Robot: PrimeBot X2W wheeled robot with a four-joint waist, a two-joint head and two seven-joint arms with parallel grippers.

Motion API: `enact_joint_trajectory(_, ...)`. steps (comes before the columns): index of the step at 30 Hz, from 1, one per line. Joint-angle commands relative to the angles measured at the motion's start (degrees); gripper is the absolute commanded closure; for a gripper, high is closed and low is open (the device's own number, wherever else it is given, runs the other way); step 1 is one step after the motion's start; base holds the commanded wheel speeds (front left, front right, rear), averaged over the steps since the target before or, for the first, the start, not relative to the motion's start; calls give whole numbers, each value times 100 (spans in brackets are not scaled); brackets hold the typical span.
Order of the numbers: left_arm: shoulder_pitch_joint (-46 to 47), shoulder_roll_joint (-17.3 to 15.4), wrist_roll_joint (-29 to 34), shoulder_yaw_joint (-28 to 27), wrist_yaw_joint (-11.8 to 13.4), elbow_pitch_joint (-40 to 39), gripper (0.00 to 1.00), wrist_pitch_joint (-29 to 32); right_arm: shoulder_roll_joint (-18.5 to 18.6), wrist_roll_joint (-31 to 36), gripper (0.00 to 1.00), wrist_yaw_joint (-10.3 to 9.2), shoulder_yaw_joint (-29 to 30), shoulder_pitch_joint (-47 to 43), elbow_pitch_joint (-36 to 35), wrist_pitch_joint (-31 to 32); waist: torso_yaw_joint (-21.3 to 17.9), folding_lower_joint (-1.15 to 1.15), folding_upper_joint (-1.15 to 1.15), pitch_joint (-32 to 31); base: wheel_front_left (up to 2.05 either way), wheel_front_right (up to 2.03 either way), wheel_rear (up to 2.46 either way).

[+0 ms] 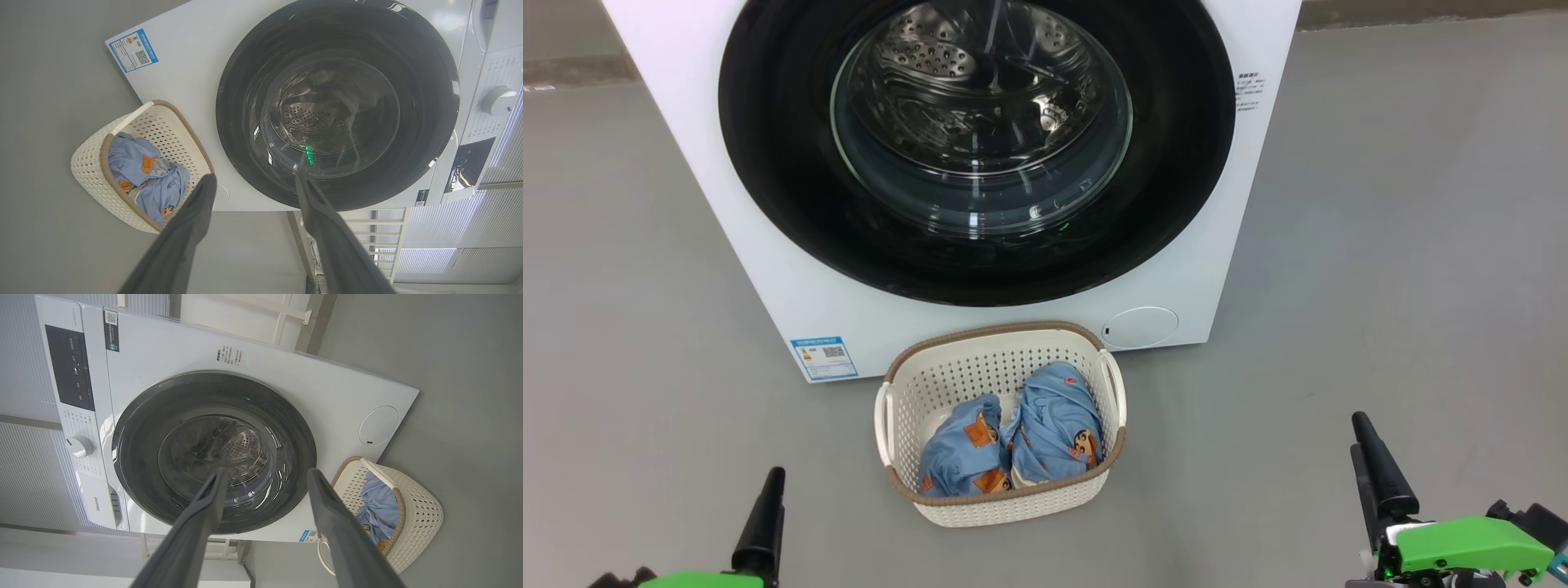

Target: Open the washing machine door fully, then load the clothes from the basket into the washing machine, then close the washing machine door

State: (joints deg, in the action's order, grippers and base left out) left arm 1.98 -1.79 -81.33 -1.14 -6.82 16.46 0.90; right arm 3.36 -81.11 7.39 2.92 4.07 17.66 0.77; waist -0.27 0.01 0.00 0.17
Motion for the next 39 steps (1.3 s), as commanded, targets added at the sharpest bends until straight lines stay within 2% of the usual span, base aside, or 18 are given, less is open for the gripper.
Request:
enact_joint_trajectory(1,283,-110,107,-49,-29,-183,0,-62,66,99,0,4,-61,274,-172,-50,1,-1,0,-1,0,0,0)
enact_joint_trajectory(23,375,-262,1588,158,-38,-388,0,-415,243,1467,0,5,-456,551,-156,-406,2,-1,0,-4,0,0,0)
enact_joint_trajectory(39,437,-311,3146,137,-44,-382,0,-684,309,2779,0,6,-585,685,-20,-641,2,-1,0,2,0,0,0)
